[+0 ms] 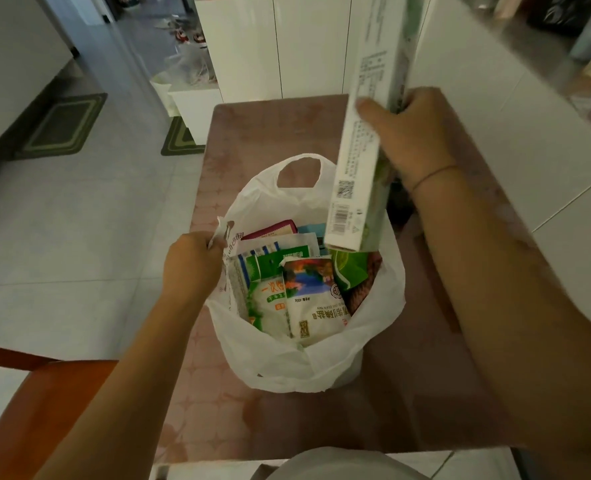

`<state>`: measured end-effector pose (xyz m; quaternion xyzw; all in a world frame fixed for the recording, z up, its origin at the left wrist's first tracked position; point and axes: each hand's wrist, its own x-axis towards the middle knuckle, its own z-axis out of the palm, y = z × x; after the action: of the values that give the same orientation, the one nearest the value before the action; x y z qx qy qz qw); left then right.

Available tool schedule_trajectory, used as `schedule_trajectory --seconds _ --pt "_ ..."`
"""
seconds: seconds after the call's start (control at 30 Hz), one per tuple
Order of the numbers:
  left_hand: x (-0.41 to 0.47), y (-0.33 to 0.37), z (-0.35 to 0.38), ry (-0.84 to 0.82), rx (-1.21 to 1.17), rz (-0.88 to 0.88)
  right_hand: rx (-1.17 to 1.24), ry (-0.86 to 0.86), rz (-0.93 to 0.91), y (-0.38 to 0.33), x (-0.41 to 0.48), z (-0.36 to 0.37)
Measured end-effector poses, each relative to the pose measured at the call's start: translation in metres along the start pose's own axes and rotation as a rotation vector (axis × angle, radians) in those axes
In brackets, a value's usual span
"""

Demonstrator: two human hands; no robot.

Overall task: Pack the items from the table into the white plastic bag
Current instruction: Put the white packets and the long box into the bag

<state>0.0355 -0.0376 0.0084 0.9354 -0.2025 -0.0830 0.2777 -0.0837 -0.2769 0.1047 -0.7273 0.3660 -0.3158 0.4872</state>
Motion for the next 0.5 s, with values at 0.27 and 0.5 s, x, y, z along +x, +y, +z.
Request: schedule_trajectory --seconds 0.27,0.5 --pt "-0.003 0.0 0.002 0.02 -0.042 0.011 -0.057 -0.284 0.166 0.056 -0.045 0.065" --pt "-0.002 -0.001 0.009 0.009 -0.081 0.039 -0.15 -0.531 0.258 0.083 -0.083 0.083"
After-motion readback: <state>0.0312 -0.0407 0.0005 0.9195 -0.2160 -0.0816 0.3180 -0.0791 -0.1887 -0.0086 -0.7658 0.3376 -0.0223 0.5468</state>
